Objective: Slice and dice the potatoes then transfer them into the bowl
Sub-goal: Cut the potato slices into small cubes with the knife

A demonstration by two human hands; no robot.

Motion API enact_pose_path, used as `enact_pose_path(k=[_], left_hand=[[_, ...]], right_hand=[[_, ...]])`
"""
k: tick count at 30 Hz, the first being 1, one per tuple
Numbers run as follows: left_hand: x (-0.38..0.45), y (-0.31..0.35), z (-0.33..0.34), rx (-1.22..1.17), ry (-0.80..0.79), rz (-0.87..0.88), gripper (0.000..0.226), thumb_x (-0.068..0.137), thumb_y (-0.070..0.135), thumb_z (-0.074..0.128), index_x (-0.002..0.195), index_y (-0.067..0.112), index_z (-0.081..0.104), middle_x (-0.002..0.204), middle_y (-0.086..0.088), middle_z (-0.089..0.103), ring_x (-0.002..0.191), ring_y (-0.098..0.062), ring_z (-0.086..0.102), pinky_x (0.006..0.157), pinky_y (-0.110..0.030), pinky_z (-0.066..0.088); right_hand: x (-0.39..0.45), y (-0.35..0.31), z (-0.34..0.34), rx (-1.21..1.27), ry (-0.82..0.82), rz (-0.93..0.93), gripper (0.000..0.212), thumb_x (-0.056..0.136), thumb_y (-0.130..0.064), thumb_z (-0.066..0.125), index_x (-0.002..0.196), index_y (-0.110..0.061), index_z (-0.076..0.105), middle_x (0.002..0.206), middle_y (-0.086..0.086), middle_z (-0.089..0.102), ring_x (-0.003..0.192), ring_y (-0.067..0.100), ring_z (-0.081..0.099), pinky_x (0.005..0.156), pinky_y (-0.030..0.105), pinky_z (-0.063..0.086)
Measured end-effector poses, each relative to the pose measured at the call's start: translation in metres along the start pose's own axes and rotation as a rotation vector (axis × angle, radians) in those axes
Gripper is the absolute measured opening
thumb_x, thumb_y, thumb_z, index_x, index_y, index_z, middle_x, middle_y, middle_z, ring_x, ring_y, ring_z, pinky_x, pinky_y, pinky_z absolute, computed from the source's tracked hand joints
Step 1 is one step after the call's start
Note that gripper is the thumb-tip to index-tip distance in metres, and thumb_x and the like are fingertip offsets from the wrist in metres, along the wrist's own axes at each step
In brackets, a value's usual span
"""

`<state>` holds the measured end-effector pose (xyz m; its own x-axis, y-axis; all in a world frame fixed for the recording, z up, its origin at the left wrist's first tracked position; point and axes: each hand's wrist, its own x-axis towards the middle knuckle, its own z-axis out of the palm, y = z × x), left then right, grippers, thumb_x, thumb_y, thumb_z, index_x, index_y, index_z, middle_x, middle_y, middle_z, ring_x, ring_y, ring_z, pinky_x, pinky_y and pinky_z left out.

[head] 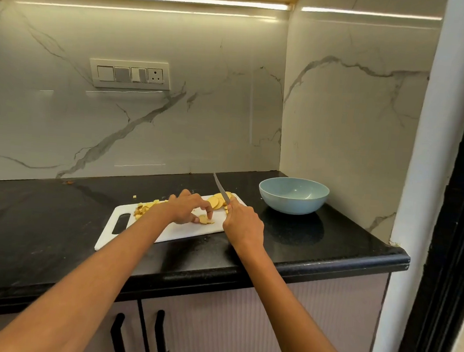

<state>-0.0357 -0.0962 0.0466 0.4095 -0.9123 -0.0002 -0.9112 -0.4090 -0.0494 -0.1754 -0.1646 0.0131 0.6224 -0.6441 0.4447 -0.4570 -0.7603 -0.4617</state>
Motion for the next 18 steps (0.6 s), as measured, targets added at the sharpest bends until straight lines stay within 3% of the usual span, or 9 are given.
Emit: enact_pose_path(k=[8,12,18], left_hand=[[-0.013,-0.005,0.000,0.004,-0.053,-0.035,0.027,0.094,0.033,0.050,0.120,0.033,0.049,0.132,0.003,0.044,0.127,-0.022,0.029,0.107,-0.053,0.021],[-0.020,-0.016,0.006,-0.007,-0.064,-0.062,0.028,0.092,0.045,0.048,0.118,0.037,0.049,0.128,0.005,0.048,0.122,-0.022,0.036,0.106,-0.046,0.028],[-0.027,-0.021,0.020,-0.098,0.104,-0.135,0.026,0.086,0.050,0.052,0.107,0.034,0.057,0.117,0.005,0.057,0.112,-0.017,0.051,0.098,-0.039,0.039]], right_hand=[[-0.003,0.000,-0.002,-0.013,-0.014,-0.005,0.042,0.099,-0.015,0.036,0.141,-0.018,0.035,0.104,0.009,0.064,0.089,0.021,0.063,0.069,0.028,0.048],[-0.006,-0.005,-0.003,-0.061,-0.022,-0.041,0.037,0.100,-0.018,0.035,0.136,-0.018,0.042,0.101,0.009,0.065,0.087,0.020,0.064,0.071,0.030,0.051],[-0.020,-0.008,-0.007,-0.116,-0.103,-0.074,0.027,0.098,-0.019,0.039,0.119,-0.016,0.056,0.098,0.007,0.065,0.082,0.018,0.061,0.064,0.026,0.044]])
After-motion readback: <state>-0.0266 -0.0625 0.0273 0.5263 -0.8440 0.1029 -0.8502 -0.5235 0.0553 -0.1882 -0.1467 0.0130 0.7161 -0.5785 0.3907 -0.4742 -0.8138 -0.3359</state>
